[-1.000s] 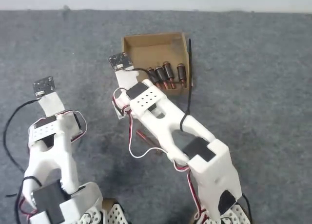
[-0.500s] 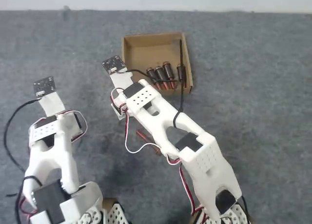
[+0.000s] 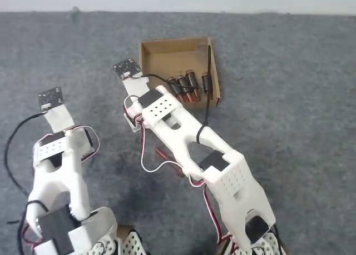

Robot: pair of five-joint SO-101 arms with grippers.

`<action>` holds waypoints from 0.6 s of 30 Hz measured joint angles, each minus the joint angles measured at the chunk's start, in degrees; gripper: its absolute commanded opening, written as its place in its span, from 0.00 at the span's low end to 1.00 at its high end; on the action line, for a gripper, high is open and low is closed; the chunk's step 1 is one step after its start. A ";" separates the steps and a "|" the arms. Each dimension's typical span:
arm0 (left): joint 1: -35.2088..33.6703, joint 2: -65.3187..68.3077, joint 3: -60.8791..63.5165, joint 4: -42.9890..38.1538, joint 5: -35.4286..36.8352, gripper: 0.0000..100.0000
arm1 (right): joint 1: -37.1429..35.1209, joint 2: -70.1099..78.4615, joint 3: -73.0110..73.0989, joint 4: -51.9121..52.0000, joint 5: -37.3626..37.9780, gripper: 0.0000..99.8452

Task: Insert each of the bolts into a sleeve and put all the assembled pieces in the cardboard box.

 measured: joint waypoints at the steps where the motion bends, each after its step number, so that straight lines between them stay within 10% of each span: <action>1: 0.00 0.00 0.00 0.00 0.00 0.01 | 0.00 0.18 0.00 -0.53 0.09 0.10; 18: 0.00 0.00 0.00 0.00 0.00 0.01 | 1.14 7.21 -9.14 5.98 0.18 0.01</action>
